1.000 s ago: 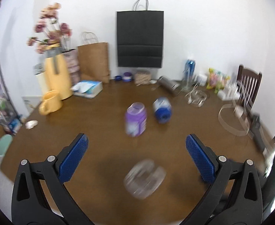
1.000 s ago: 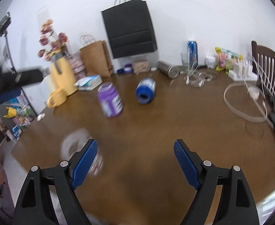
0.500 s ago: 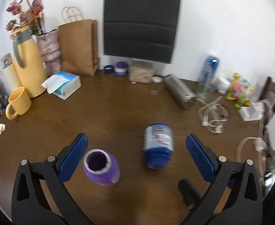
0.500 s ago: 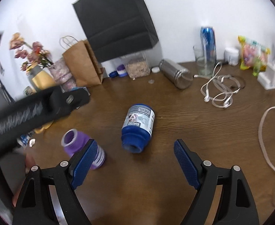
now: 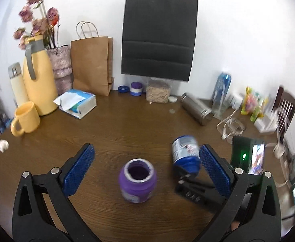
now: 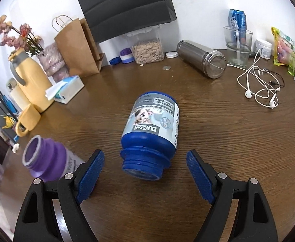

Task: Flip cup upright
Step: 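Reach the right tool to the blue-capped bottle lying sideways and grasp it, then lift the bottle with the right tool while the left tool grasps its body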

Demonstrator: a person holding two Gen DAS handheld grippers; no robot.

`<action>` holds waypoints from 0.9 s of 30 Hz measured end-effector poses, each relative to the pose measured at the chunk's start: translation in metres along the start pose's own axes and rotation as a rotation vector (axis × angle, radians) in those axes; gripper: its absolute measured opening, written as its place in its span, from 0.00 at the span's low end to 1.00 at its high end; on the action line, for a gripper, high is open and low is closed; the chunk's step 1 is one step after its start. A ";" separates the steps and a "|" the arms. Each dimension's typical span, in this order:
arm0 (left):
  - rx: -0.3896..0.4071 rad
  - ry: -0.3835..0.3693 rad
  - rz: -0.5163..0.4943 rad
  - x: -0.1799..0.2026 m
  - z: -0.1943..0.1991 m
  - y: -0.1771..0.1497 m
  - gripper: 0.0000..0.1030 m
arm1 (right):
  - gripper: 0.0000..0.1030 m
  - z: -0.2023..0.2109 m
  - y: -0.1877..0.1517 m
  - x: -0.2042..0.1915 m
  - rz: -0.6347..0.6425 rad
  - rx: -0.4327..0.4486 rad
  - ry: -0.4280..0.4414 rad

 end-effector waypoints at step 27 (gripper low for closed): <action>-0.385 -0.056 -0.132 0.081 -0.149 0.014 1.00 | 0.65 -0.004 0.013 0.049 0.136 -0.001 0.215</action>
Point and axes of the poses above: each gripper's, at about its wrist camera, not at the fingertips, and z roughly against the way its jaws point, x to its right, y to its top, the point moved 5 cm from there along -z, roughly the way its jaws point, and after that the axes turned 6 degrees about z, right-handed, at the moved point
